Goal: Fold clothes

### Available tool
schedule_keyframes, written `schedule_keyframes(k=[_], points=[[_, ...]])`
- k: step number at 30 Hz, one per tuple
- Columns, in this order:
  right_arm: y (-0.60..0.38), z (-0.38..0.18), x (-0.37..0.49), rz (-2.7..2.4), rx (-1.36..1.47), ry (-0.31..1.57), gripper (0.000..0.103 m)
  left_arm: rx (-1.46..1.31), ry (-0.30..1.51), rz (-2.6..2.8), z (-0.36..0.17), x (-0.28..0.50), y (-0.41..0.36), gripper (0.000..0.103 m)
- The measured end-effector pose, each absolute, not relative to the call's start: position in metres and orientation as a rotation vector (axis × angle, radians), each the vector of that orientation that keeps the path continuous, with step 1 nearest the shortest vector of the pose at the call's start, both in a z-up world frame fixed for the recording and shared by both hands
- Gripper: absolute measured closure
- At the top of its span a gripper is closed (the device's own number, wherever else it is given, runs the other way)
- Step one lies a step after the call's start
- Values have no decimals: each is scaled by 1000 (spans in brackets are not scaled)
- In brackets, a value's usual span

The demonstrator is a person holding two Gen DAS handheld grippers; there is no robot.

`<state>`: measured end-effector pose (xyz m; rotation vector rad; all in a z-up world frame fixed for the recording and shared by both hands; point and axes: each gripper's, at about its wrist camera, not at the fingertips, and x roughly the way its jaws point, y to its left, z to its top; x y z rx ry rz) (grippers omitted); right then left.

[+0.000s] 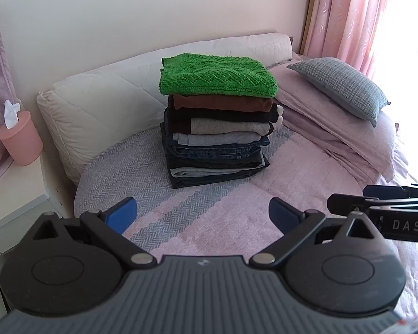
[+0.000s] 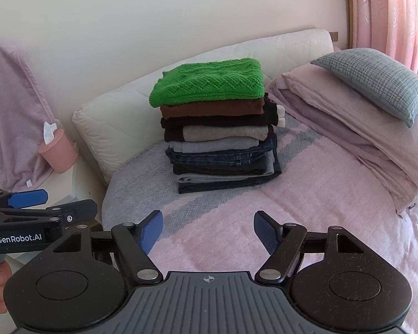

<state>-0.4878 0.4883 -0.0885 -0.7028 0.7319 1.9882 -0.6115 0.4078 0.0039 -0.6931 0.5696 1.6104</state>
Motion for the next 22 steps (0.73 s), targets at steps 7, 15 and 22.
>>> schedule_keyframes(k=[7,15,22], points=[[490,-89,-487,1987,-703,733,34,-697,567,1606,4,-611,408,4],[492,-89,-485,1988,-702,735,34,-697,570,1611,2,-608,409,4],[493,-91,-484,1988,-698,738,34,-694,571,1610,2,-607,409,4]])
